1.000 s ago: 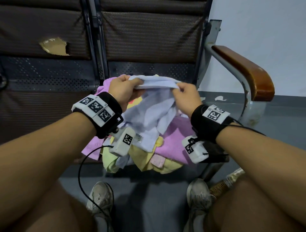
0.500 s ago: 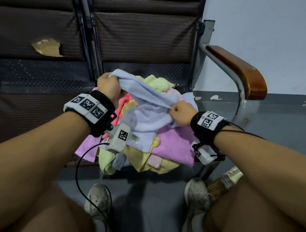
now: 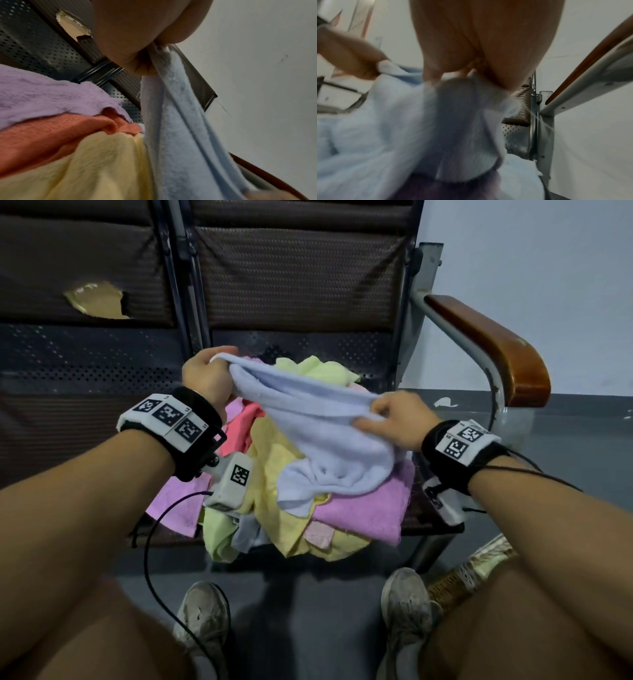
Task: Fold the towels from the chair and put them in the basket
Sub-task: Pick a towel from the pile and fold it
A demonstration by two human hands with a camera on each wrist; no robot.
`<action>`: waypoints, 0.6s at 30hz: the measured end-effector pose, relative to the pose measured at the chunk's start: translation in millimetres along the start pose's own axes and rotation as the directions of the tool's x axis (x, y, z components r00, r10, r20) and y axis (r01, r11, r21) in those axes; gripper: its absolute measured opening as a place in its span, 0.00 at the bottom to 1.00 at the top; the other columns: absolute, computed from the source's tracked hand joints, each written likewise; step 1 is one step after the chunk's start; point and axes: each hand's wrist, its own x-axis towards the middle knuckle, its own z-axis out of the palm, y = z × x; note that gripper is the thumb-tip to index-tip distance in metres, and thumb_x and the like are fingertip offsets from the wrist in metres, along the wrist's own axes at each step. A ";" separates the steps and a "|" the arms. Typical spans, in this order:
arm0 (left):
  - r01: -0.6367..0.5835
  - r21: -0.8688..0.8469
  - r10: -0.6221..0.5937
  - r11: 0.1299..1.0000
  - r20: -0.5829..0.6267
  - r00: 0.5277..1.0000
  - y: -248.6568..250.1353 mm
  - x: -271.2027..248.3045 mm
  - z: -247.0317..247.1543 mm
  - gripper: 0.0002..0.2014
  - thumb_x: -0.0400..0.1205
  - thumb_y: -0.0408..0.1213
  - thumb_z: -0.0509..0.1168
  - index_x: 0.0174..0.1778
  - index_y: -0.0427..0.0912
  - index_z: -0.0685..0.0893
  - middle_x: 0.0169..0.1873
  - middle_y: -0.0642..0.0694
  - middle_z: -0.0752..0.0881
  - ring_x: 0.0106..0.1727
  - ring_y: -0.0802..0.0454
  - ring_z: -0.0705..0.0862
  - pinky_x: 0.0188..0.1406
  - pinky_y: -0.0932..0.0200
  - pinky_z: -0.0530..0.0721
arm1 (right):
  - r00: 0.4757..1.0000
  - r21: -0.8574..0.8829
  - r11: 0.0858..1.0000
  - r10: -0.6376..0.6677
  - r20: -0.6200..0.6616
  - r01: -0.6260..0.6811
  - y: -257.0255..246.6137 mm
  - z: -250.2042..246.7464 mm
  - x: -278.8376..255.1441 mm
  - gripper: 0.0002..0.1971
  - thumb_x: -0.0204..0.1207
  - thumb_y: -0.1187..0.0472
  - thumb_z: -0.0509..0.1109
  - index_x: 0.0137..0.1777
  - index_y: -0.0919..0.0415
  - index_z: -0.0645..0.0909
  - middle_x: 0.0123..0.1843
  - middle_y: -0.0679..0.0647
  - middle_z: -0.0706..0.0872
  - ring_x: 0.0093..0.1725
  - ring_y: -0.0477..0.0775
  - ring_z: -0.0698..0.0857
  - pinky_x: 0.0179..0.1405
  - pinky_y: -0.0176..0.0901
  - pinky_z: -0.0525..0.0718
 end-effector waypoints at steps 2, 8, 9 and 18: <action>0.015 0.014 -0.015 1.000 0.019 1.000 -3.2 1.7 -4.0 0.18 0.84 0.21 0.52 0.61 0.35 0.85 0.38 0.44 0.88 0.37 0.53 0.88 0.32 0.63 0.87 | 0.986 -0.101 0.995 0.025 0.167 -0.008 9.9 3.2 -7.0 0.27 0.78 0.41 0.72 0.27 0.61 0.72 0.25 0.57 0.72 0.28 0.53 0.71 0.34 0.48 0.72; 0.095 0.112 -0.105 0.989 0.085 0.991 -14.6 5.9 -12.5 0.15 0.84 0.19 0.56 0.56 0.33 0.86 0.34 0.40 0.86 0.29 0.51 0.85 0.27 0.66 0.86 | 0.997 -0.010 0.997 0.082 -0.015 -0.082 21.4 -4.6 -10.7 0.17 0.83 0.50 0.67 0.33 0.56 0.84 0.26 0.53 0.82 0.29 0.50 0.79 0.29 0.38 0.71; 0.115 0.131 -0.126 0.985 0.082 0.989 -15.8 7.0 -14.3 0.15 0.84 0.19 0.55 0.54 0.33 0.86 0.29 0.41 0.85 0.24 0.53 0.83 0.23 0.67 0.84 | 0.998 0.002 0.998 0.070 -0.008 -0.069 21.1 -5.0 -12.0 0.15 0.83 0.53 0.67 0.35 0.53 0.84 0.27 0.52 0.82 0.30 0.50 0.79 0.29 0.34 0.70; 0.114 0.126 -0.135 0.986 0.175 0.975 -11.6 12.0 -28.7 0.14 0.82 0.19 0.57 0.51 0.33 0.88 0.42 0.39 0.87 0.39 0.48 0.88 0.35 0.65 0.88 | 0.993 0.088 0.996 -0.015 -0.121 0.026 18.2 -14.7 -10.8 0.14 0.82 0.50 0.70 0.38 0.56 0.86 0.31 0.48 0.81 0.34 0.49 0.78 0.34 0.39 0.72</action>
